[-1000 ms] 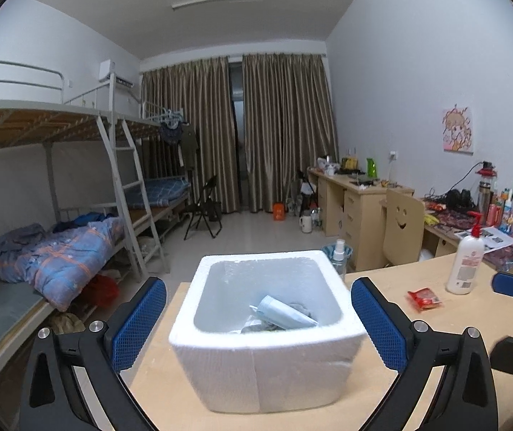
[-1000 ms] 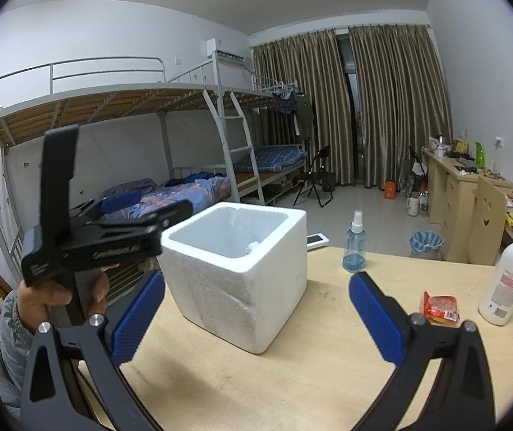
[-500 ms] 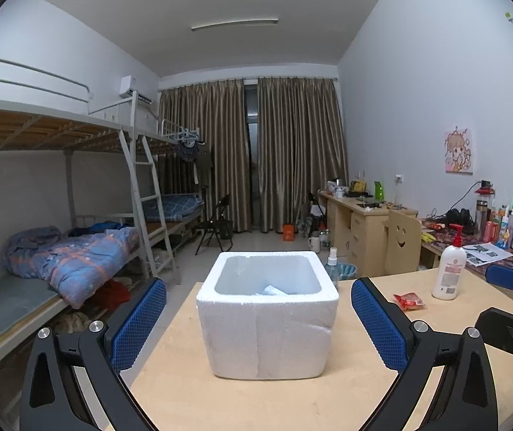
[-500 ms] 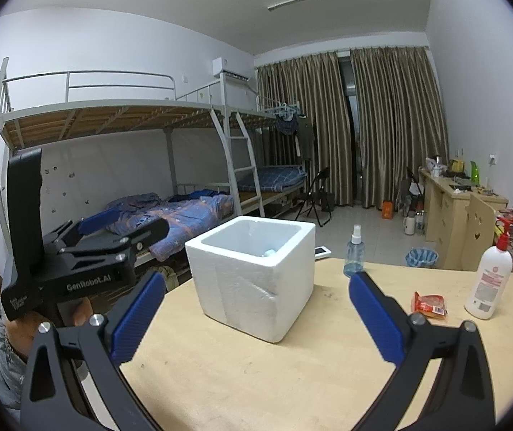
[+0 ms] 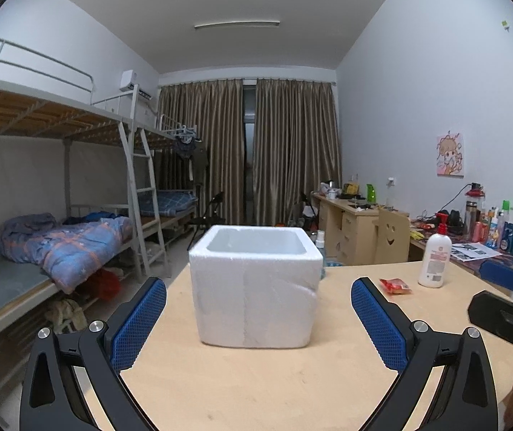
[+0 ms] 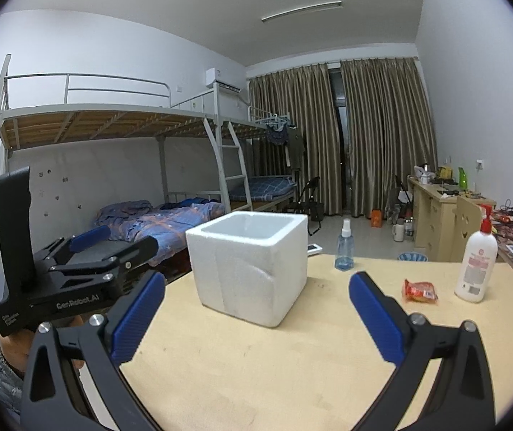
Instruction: Organize soft objects
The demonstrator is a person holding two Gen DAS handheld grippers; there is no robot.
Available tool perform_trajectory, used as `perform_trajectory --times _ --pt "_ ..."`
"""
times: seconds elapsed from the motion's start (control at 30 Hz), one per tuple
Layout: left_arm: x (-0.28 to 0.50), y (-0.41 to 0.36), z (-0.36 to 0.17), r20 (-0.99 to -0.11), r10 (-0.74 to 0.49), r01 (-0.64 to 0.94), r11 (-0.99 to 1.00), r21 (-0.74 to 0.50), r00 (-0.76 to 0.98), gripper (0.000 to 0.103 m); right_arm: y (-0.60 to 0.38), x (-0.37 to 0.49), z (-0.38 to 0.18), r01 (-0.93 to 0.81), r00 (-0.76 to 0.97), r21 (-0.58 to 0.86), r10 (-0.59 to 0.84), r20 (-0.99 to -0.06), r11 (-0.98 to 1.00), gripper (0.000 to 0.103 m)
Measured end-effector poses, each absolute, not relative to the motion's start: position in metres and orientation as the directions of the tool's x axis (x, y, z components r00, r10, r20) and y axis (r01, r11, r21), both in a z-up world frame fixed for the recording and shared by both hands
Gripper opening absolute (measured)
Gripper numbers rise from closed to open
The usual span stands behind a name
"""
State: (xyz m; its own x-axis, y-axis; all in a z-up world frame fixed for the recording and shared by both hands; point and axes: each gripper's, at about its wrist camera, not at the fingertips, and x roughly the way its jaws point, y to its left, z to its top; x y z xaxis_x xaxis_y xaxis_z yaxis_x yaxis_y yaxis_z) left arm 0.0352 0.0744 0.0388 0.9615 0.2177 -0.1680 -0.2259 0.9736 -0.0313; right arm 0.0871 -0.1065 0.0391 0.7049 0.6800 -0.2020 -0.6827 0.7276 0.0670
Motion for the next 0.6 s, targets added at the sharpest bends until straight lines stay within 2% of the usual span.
perform_trajectory --times 0.6 --pt "0.025 0.062 0.015 -0.207 0.198 -0.213 0.976 -0.054 0.958 0.103 -0.114 0.074 0.014 -0.665 0.715 0.075 0.662 -0.222 0.743 0.103"
